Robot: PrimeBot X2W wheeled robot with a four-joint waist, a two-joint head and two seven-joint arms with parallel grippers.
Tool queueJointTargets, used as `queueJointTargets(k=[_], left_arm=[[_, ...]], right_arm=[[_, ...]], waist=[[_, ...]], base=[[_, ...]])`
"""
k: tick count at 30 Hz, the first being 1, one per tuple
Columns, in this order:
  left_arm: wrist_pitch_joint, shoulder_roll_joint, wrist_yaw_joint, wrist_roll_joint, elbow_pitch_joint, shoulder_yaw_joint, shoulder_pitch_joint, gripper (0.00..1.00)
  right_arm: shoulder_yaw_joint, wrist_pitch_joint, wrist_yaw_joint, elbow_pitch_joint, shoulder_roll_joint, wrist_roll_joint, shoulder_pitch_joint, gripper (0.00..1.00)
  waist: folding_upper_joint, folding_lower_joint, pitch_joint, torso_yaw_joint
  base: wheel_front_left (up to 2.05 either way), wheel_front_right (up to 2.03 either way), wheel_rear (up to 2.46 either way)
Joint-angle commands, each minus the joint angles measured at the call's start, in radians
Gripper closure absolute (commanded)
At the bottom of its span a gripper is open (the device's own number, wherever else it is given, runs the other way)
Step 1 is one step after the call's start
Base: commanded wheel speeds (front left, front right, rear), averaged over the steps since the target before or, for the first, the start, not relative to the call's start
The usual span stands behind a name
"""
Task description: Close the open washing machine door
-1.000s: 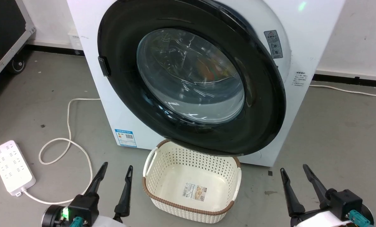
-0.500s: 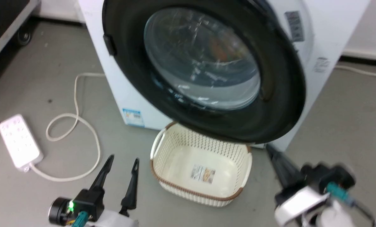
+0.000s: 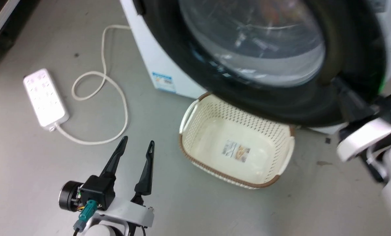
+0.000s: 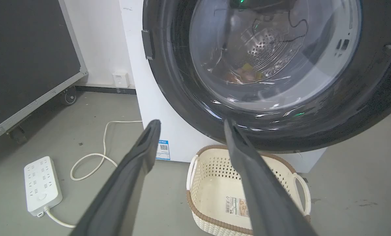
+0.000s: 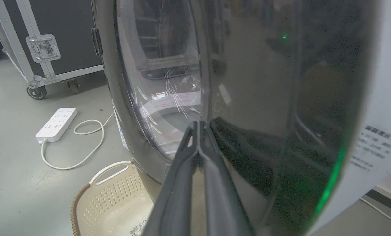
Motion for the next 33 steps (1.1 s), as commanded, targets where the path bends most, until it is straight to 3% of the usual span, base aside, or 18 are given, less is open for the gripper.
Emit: queueJointTargets(k=[1, 5, 11, 17, 23, 24, 25, 28, 29, 33], left_arm=[[-0.005, -0.006, -0.007, -0.001, -0.004, 0.001, -0.013, 0.00], [-0.005, -0.013, -0.009, -0.006, -0.007, 0.006, -0.026, 0.00], [-0.005, -0.017, -0.010, -0.006, -0.004, 0.002, -0.047, 0.00], [-0.005, -0.018, -0.011, -0.004, 0.004, 0.001, -0.055, 0.00], [-0.005, -0.019, -0.012, 0.000, 0.014, 0.006, -0.042, 0.00], [-0.005, -0.019, -0.012, -0.001, 0.014, 0.008, -0.039, 0.00], [-0.005, -0.019, -0.012, -0.002, 0.013, 0.011, -0.036, 0.00], [-0.005, -0.019, -0.012, 0.009, 0.019, 0.015, -0.024, 0.00], [-0.005, -0.019, -0.013, 0.017, 0.034, 0.026, -0.001, 0.00], [-0.005, -0.019, -0.013, 0.014, 0.052, 0.052, 0.022, 0.00]], right_arm=[[-0.005, -0.005, -0.002, 0.027, -0.029, 0.025, -0.041, 1.00], [0.009, 0.004, -0.002, 0.132, -0.082, 0.077, -0.171, 1.00], [0.001, 0.008, -0.002, 0.279, -0.110, 0.075, -0.323, 1.00], [-0.026, 0.001, -0.002, 0.394, -0.094, 0.051, -0.409, 1.00], [-0.036, -0.004, -0.002, 0.419, -0.051, 0.051, -0.381, 1.00], [-0.045, -0.004, -0.002, 0.404, -0.043, 0.055, -0.364, 0.64], [-0.053, -0.004, -0.002, 0.391, -0.033, 0.062, -0.343, 0.00], [-0.076, -0.004, -0.002, 0.315, -0.010, 0.066, -0.256, 0.00], [-0.102, -0.004, -0.002, 0.168, 0.014, 0.018, -0.098, 0.00], [-0.128, -0.004, -0.002, 0.061, 0.056, -0.027, 0.030, 0.00]], waist=[[-0.0001, -0.0002, 0.028, 0.025], [-0.0001, -0.0002, 0.060, 0.037], [-0.0001, -0.0002, 0.083, 0.046], [-0.0001, -0.0002, 0.083, 0.045], [-0.0001, -0.0002, 0.032, 0.030], [-0.0001, -0.0002, 0.018, 0.026], [-0.0001, -0.0002, 0.004, 0.021], [-0.0001, -0.0002, -0.046, 0.006], [-0.0001, -0.0002, -0.120, -0.021], [-0.0001, -0.0002, -0.171, -0.048]], base=[[0.00, 0.00, 0.00], [0.00, 0.00, 0.00], [0.00, 0.00, 0.00], [0.00, 0.00, 0.00], [0.00, 0.00, 0.00], [0.00, 0.00, 0.00], [0.00, 0.00, 0.00], [0.00, 0.00, 0.00], [0.00, 0.00, 0.00], [0.00, 0.00, 0.00]])
